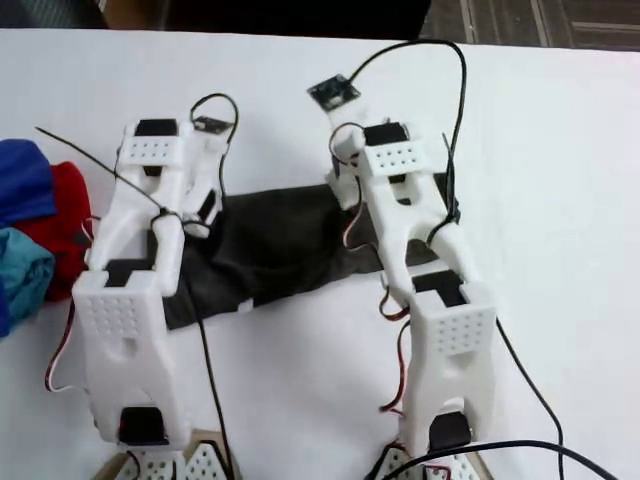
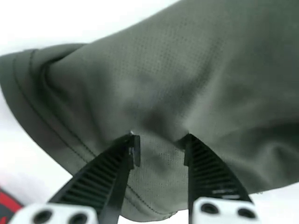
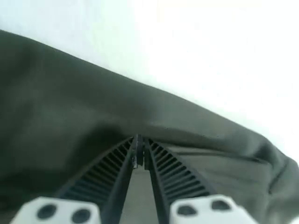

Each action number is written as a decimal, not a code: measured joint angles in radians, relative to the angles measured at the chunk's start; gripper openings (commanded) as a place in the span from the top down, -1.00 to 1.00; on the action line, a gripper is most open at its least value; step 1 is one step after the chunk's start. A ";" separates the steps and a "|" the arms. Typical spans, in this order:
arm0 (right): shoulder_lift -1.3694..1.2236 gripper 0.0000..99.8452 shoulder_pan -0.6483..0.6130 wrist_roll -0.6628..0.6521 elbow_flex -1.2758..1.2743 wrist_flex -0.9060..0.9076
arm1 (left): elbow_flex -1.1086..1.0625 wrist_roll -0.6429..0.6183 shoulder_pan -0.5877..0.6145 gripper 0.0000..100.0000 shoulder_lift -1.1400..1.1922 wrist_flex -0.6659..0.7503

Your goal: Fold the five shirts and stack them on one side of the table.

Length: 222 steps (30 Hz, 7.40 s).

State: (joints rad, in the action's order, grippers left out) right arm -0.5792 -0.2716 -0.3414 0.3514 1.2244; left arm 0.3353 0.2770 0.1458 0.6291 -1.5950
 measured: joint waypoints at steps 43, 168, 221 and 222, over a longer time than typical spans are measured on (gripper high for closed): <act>0.183 0.96 0.089 -0.104 -0.048 0.245 | -0.006 0.000 0.063 0.64 -0.123 -0.100; 0.744 0.76 0.641 -0.133 -1.297 -0.669 | 0.014 0.101 -0.160 0.95 -0.379 -0.175; 0.744 0.96 0.669 -0.068 -1.303 -0.706 | 0.802 0.101 0.132 0.95 -0.026 -0.173; 0.744 0.96 0.669 -0.068 -1.303 -0.706 | 0.743 0.101 0.183 0.95 -0.051 -0.173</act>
State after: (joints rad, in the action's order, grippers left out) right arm 0.1649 0.3974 -0.4089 -0.9513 0.5186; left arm 1.0779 0.3782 0.3284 0.5785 -1.7683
